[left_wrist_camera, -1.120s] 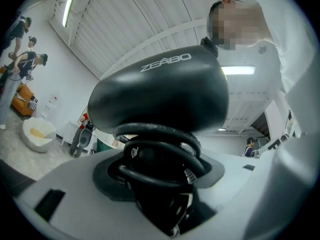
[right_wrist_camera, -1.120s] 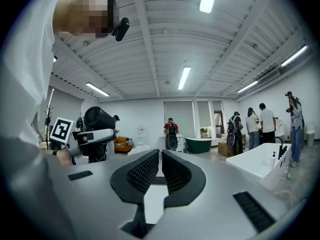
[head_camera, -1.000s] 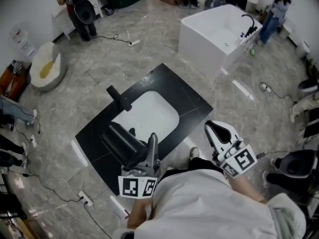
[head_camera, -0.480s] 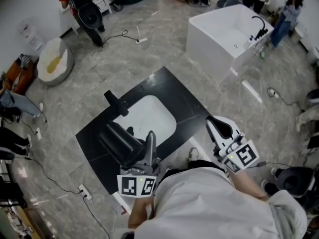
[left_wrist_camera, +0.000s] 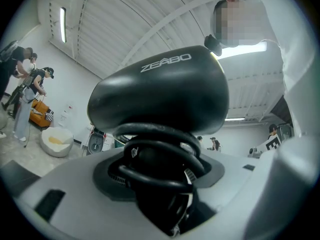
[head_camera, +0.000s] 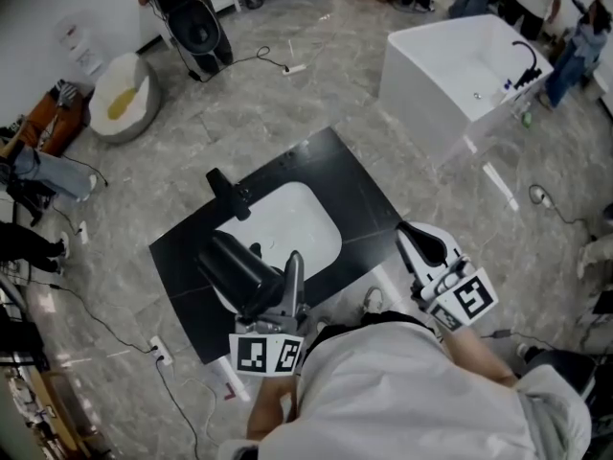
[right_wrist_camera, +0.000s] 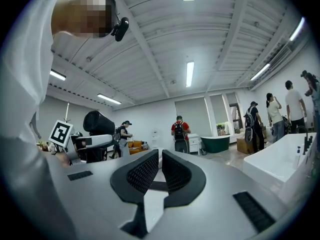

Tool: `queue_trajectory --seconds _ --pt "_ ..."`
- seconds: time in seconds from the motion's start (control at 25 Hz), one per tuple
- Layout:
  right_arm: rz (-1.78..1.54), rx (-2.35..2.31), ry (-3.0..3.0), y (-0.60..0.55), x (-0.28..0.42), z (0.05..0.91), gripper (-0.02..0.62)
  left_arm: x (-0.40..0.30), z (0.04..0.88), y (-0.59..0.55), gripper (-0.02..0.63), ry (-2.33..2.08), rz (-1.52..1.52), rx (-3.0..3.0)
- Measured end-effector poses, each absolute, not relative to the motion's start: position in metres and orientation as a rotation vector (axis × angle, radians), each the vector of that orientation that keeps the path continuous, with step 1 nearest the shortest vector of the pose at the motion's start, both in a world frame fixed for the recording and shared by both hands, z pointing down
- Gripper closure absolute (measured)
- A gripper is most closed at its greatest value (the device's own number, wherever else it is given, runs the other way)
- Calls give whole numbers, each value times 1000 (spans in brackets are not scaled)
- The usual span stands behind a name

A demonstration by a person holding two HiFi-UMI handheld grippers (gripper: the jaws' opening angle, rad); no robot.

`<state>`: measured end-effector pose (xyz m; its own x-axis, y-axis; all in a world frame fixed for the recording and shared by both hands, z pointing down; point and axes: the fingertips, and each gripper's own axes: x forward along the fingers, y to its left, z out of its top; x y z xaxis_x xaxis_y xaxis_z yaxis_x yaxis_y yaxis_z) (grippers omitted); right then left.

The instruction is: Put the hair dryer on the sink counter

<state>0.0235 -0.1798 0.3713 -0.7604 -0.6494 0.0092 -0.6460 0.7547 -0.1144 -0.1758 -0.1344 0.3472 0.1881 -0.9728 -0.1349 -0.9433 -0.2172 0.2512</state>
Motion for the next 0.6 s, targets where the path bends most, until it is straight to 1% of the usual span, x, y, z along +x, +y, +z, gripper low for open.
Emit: queue_trajectory --seconds 0.6 --pt "-203 -1073 2909 -198 55 381 549 -150 396 -160 328 -1896 -269 2247"
